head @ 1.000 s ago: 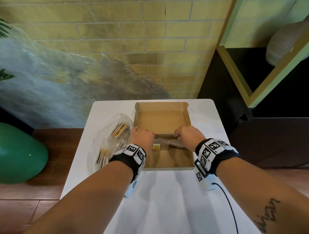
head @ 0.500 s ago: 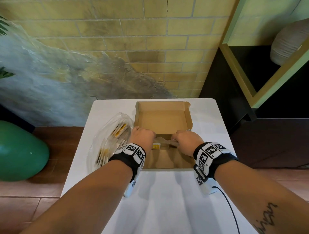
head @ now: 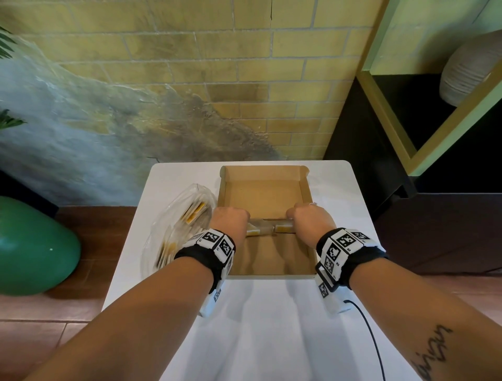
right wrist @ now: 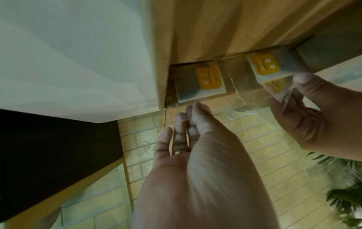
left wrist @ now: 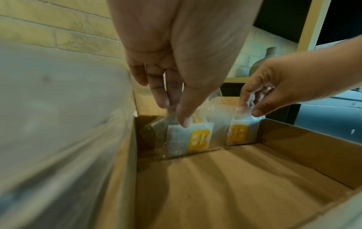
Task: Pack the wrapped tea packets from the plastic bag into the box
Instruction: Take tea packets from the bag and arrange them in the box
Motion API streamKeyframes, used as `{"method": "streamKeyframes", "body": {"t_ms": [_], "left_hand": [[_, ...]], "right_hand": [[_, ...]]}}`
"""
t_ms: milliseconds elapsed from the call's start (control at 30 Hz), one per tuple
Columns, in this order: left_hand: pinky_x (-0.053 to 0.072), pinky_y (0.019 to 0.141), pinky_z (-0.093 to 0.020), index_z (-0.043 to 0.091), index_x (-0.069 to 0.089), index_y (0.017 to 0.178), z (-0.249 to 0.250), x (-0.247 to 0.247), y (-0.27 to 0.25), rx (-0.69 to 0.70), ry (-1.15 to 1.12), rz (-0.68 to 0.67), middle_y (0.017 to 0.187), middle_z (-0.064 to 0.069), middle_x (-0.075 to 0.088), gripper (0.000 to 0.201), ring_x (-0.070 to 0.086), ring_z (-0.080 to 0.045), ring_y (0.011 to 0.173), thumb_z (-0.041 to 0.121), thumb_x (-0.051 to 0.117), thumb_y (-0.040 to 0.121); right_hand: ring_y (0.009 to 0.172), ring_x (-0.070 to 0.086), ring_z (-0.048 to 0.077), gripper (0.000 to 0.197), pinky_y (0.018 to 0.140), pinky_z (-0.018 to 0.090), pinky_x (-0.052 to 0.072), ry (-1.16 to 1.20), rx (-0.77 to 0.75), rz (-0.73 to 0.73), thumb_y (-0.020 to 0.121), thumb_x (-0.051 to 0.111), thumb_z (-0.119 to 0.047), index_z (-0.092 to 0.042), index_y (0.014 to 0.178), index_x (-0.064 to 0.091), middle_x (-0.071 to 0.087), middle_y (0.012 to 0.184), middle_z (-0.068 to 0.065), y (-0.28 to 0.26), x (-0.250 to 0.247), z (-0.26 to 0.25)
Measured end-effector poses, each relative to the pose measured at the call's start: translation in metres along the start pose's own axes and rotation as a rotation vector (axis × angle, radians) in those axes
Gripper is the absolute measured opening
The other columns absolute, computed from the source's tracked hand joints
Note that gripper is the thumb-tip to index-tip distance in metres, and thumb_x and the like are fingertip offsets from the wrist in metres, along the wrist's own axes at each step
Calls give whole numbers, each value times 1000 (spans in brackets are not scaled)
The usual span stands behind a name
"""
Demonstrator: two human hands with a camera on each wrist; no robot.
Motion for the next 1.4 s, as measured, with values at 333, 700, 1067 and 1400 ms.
{"method": "streamKeyframes", "body": {"t_ms": [333,700,1067,1400], "left_hand": [[36,97,-34,26,61,120,2,-1,1,11,6,63,114,-2,59,37,49,-24,110,10,50,88],[22,111,-38,24,62,115,-2,1,0,-17,3,39,112,-1,63,32,49,-24,114,11,49,89],[25,106,-42,36,55,123,2,-2,5,46,-29,64,120,2,56,44,43,-24,117,11,52,87],[30,103,-45,23,61,104,-6,-1,10,-21,102,39,105,1,62,18,48,-23,109,22,51,90]], "right_hand": [[96,56,31,30,82,37,50,45,37,46,85,44,4,-11,106,59,59,104,10,0,-6,9],[94,56,30,29,76,34,47,22,7,39,84,44,5,-11,103,60,60,102,10,1,-2,6],[92,57,30,30,78,37,50,28,3,49,87,43,3,-11,106,61,61,102,9,2,0,6],[92,56,30,30,79,37,50,35,-4,48,85,43,5,-10,102,61,61,100,10,0,-3,7]]}}
Point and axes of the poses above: each hand's wrist, its own y-axis towards the middle knuckle, its own x-axis out of the palm, z = x × y, the point moved 10 cm from there along y, towards the middle knuckle
